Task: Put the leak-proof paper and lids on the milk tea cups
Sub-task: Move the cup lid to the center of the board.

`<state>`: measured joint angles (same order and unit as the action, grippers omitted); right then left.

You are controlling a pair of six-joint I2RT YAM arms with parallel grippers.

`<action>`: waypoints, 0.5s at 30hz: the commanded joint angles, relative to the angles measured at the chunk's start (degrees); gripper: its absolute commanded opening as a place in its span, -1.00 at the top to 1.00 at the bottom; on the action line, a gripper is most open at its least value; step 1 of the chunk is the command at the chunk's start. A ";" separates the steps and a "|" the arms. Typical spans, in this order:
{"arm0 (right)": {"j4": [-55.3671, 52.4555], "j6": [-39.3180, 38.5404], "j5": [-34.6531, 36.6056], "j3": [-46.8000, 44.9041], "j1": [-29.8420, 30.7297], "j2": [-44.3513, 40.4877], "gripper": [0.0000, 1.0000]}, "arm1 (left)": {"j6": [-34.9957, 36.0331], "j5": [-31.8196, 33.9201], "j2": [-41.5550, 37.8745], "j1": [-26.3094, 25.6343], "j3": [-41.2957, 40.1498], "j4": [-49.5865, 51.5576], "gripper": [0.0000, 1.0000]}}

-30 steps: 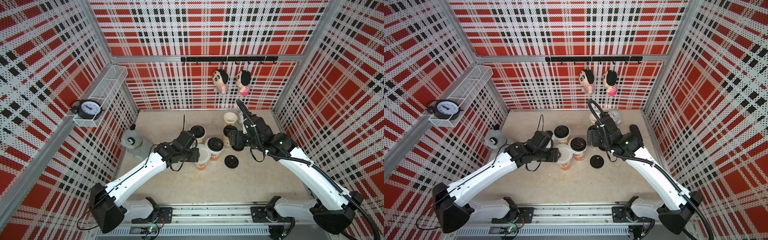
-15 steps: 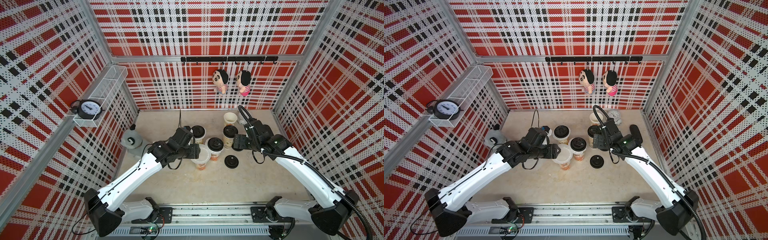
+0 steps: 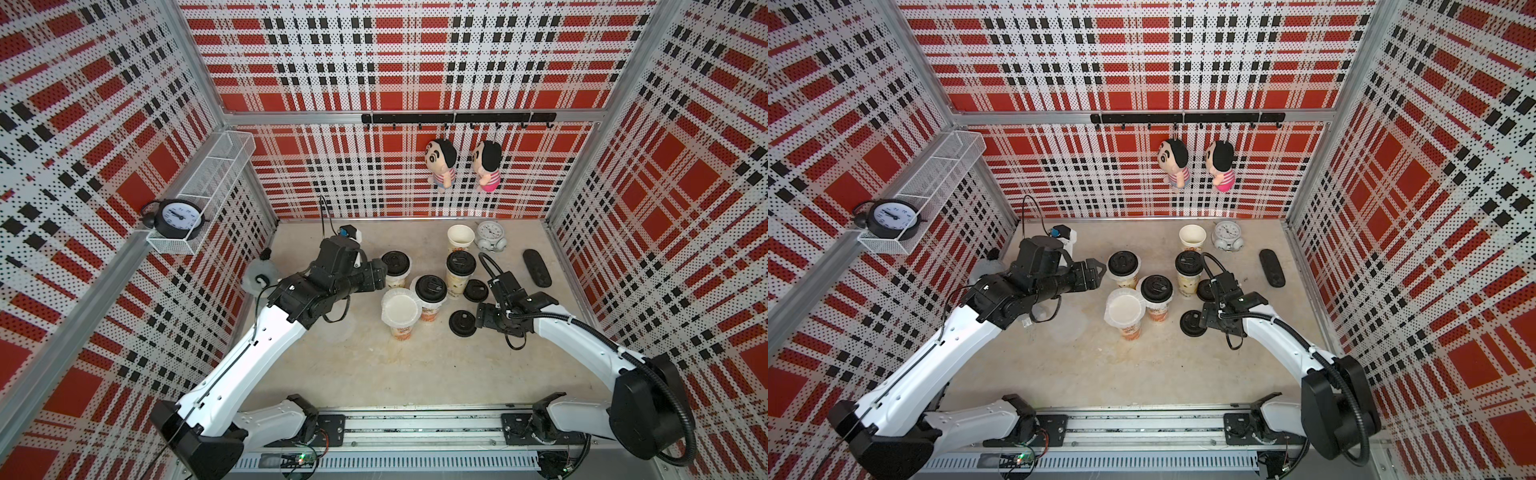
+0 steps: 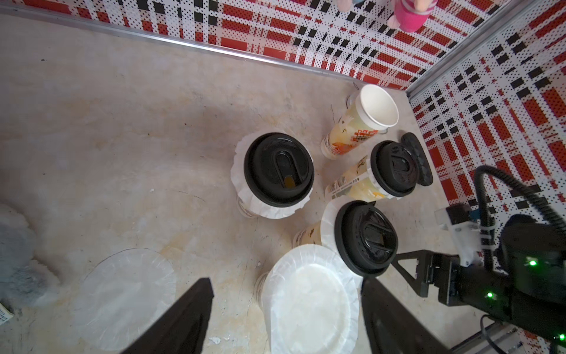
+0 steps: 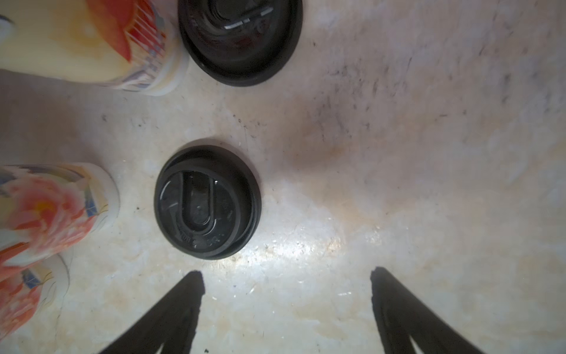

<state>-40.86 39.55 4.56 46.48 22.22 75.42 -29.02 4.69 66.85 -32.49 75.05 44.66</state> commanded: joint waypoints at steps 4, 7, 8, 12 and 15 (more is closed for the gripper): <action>6.38 3.16 -1.31 -0.76 0.62 3.11 -0.56 | 1.90 -1.18 -1.53 0.82 -1.83 -1.86 -0.59; 7.02 3.84 -0.81 -0.37 1.87 5.13 -0.56 | 2.22 -1.18 -1.61 1.08 -2.18 -1.85 -0.59; 7.15 4.03 -0.50 -0.21 2.32 5.86 -0.56 | 2.30 -1.17 -1.55 1.20 -2.18 -1.84 -0.59; 7.47 4.89 0.95 0.80 3.87 8.77 -0.56 | 2.72 -1.50 -1.44 1.38 -2.00 -1.86 -0.58; 7.91 5.46 1.92 1.38 4.70 10.73 -0.56 | 2.90 -1.69 -1.45 1.41 -2.04 -1.85 -0.58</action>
<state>-34.24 43.33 4.47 46.35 26.20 84.86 -27.31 3.51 66.26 -31.51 73.32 43.97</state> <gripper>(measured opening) 0.782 0.790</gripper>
